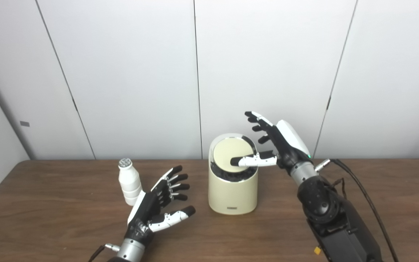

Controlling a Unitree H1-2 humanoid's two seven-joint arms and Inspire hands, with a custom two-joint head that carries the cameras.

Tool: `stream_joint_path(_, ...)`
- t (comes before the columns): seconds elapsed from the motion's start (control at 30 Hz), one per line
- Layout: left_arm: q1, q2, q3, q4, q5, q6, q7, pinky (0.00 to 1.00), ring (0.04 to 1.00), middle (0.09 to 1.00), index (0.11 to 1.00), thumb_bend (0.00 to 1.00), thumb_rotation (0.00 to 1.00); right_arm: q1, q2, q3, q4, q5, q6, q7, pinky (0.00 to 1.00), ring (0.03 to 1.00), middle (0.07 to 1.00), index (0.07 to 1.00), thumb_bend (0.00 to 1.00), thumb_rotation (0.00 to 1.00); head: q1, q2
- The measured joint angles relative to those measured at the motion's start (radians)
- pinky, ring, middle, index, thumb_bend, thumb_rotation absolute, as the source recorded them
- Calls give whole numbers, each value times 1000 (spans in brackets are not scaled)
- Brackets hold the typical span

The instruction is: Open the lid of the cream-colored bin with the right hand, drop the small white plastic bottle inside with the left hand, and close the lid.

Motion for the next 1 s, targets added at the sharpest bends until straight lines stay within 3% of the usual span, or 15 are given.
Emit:
stream_joint_path(0.33,5,-2,-6,-8,1,12,0,675,785,856,928,779,215,-20,-2,47,25,-67,-5,11,654,838,896,901,940,310,2,11)
stream_joint_path(0.6,6,-2,-9,-22,4,15,0,677,789,859,930,760,196,-58,-3,46,59,-78,-6,21,669,849,902,907,991,424,6,15)
stream_joint_path(1.0,7,-3,-14,-22,3,19,-4,697,792,855,928,757,192,-69,-3,31,70,-82,19,29,675,856,907,910,896,301,6,21)
